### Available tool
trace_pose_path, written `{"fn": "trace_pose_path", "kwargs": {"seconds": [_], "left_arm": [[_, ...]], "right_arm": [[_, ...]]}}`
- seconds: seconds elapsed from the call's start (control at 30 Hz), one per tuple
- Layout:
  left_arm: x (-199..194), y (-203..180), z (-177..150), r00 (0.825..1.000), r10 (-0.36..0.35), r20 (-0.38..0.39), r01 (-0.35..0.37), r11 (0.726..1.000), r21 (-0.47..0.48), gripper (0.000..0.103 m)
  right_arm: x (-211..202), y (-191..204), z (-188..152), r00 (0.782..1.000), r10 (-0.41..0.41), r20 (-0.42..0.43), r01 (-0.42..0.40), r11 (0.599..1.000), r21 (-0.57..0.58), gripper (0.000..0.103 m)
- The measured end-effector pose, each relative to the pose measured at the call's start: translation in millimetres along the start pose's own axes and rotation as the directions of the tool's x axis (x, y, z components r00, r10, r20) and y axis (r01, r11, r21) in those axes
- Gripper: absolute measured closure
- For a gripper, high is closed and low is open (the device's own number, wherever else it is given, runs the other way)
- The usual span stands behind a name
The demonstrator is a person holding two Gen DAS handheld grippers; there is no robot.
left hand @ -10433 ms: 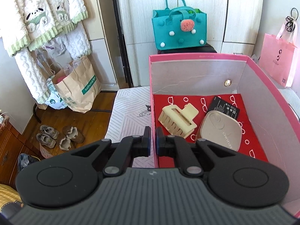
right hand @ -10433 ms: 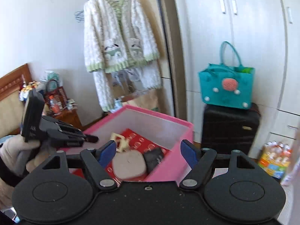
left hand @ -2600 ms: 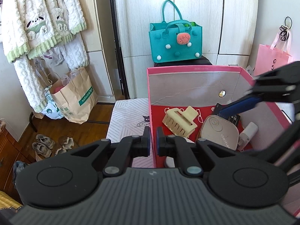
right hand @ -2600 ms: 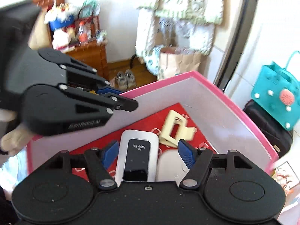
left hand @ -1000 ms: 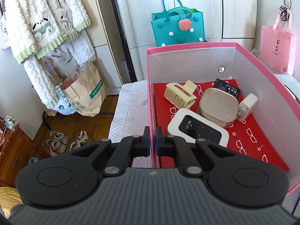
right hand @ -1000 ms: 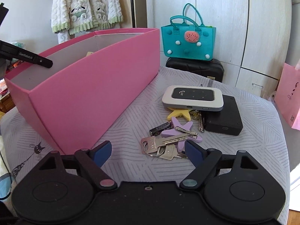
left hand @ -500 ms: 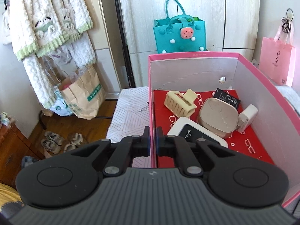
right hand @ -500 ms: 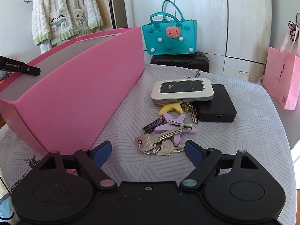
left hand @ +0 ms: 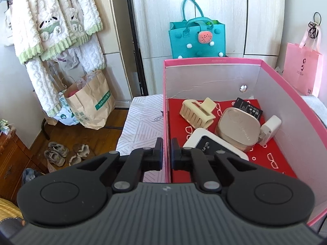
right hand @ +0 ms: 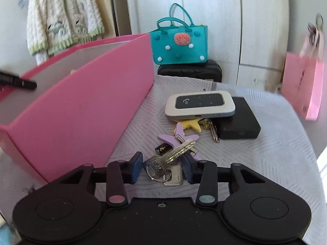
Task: Organize rigid objects
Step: 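Grasp the silver keys ring with the right tool and lift it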
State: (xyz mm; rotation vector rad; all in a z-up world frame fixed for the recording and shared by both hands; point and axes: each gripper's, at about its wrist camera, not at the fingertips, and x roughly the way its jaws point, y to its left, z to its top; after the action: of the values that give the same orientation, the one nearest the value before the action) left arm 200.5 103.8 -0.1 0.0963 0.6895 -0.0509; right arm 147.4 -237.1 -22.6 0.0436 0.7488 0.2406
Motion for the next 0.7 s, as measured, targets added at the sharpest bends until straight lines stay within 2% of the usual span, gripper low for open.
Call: {"fn": "trace_pose_path", "kwargs": {"seconds": [0.1,0.33,0.4,0.7], "left_arm": [[0,2,-1,1.000,-0.017,0.003,0.017,1.000,-0.013,0.097],[-2,3,-3,0.999,-0.007,0.032,0.008,1.000,-0.021,0.100],[-2,4,-4,0.999,-0.009,0.042,0.010,0.999,-0.034,0.100],[-4,5,-5,0.998,-0.008,0.061,0.011,0.999,-0.053,0.100]], "right_arm": [[-1,-4,-1,1.000,-0.029,-0.005,0.029,1.000,-0.005,0.079],[-10,-22,0,0.998,0.061,0.015,-0.063,0.992,0.107,0.096],[-16,-25,2,0.996,0.084,0.028,-0.087,0.988,0.128,0.099],[-44,-28,35,0.987,0.128,0.098,-0.139,0.983,0.116,0.099]]}}
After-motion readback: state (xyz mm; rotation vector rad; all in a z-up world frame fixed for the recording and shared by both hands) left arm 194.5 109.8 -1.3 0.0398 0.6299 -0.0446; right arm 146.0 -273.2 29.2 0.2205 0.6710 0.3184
